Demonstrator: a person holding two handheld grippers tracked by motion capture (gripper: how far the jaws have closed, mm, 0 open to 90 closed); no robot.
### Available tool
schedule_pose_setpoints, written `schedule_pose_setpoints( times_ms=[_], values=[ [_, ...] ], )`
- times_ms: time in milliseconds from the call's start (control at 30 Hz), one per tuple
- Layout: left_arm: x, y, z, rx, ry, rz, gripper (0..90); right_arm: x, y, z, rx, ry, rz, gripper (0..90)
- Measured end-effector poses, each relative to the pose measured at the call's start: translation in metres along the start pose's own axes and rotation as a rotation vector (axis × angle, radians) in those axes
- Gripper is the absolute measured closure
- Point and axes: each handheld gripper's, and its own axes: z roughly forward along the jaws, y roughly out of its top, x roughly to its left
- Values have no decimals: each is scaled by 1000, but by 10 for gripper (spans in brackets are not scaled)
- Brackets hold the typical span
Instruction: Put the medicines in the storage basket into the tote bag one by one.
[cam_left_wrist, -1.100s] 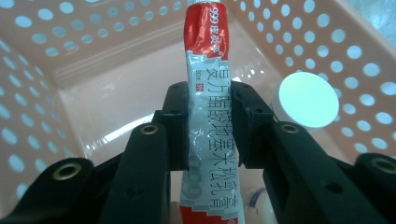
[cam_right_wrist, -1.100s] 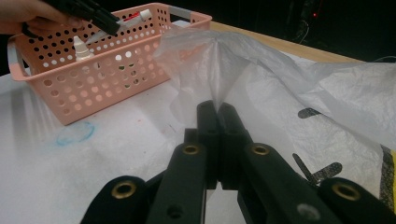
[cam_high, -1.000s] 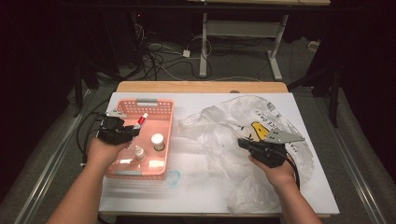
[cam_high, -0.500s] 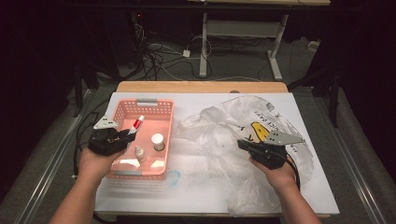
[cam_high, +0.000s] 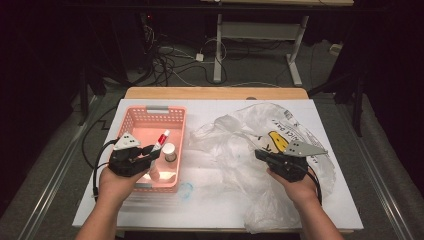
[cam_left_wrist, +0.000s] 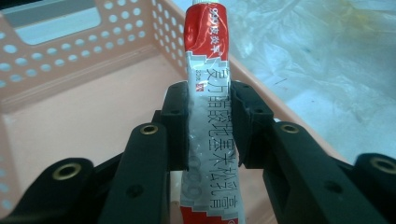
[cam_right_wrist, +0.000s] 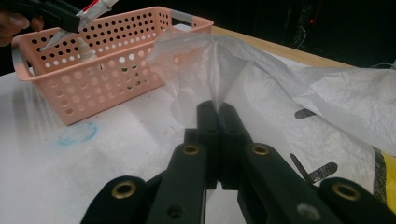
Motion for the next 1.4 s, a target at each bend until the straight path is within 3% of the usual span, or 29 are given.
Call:
schedule_pose_setpoints(
  times_ms=[267, 367, 533, 833, 1400],
  values=[
    [-15, 1, -2, -61, -42, 19, 677, 1, 1, -1, -10, -5, -10, 900],
    [-21, 2, -4, -52, -33, 59, 677, 1, 2, -3, -19, -9, -14, 900],
    [-23, 1, -3, -60, -72, 43, 676, 2, 5, -4, -26, -8, -16, 900],
    [-31, 0, 3, -61, -101, 38, 676, 3, 8, -5, -38, -13, -27, 900],
    [-64, 5, 14, -61, -180, 85, 676, 1, 12, -11, -67, -31, -25, 900]
  ],
)
